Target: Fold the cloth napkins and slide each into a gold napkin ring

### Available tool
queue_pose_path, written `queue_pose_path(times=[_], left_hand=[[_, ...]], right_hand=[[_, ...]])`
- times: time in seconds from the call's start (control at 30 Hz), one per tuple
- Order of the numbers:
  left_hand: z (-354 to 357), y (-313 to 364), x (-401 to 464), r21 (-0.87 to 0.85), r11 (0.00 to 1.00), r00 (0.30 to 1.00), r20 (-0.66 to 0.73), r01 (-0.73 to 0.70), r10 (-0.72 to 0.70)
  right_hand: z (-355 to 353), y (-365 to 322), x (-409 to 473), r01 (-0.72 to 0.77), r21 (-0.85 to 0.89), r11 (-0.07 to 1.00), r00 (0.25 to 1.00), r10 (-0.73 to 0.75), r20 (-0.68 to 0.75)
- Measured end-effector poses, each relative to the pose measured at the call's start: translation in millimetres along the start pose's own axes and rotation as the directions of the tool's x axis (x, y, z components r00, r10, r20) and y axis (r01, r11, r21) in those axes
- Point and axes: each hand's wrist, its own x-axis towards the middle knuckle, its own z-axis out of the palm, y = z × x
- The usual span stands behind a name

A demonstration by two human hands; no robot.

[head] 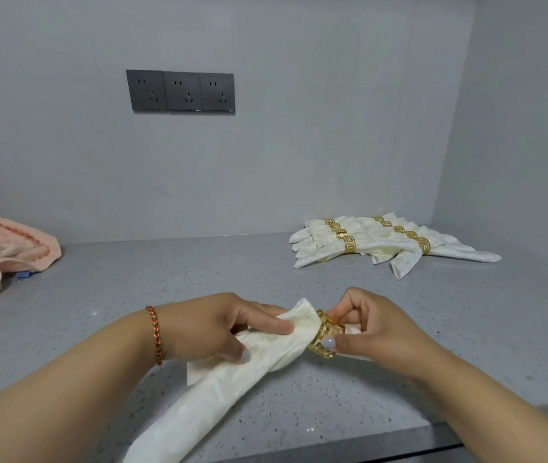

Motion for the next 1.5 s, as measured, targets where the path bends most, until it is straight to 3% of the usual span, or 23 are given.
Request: queue_pose_path(times=[0.27, 0.37, 0.53, 0.67, 0.83, 1.0, 1.17, 1.27, 1.37, 1.5], left_hand=[[-8, 20, 10, 0.158, 0.985, 0.978, 0.19, 0.062, -0.092], [-5, 23, 14, 0.197, 0.978, 0.981, 0.169, 0.062, -0.096], [-5, 14, 10, 0.06, 0.998, 0.997, -0.071, 0.011, -0.007], [-7, 4, 9, -0.033, 0.998, 0.994, -0.1, 0.048, -0.051], [-7, 2, 7, -0.055, 0.995, 0.982, -0.166, 0.087, -0.095], [-6, -12, 12, -0.097, 0.982, 0.966, -0.184, 0.164, -0.18], [-1, -29, 21, -0.092, 0.966, 0.955, -0.155, 0.241, -0.253], [0, -29, 27, -0.201, 0.939, 0.954, -0.052, 0.279, -0.294], [4, -19, 43, -0.336, 0.9, 0.936, -0.115, 0.279, -0.333], [13, -10, 56, -0.336, 0.917, 0.957, -0.113, 0.215, -0.266]], right_hand=[[2, -15, -4, 0.136, -0.183, 0.974, 0.989, -0.124, 0.076], [4, -19, -3, 0.176, -0.239, 0.955, 0.981, -0.151, 0.12], [3, -14, 1, 0.134, -0.109, 0.985, 0.989, -0.126, 0.081], [10, -5, 7, 0.083, 0.047, 0.995, 0.992, -0.087, 0.094], [18, 3, 8, -0.158, 0.167, 0.973, 0.986, 0.145, 0.088], [30, 8, 9, -0.25, 0.315, 0.916, 0.968, 0.229, 0.1], [39, 21, 21, -0.241, 0.08, 0.967, 0.969, 0.244, -0.03], [42, 24, 23, -0.225, 0.059, 0.973, 0.971, 0.228, -0.069], [43, 23, 23, -0.204, 0.023, 0.979, 0.976, 0.205, -0.08], [42, 22, 22, -0.193, 0.017, 0.981, 0.977, 0.194, -0.089]])
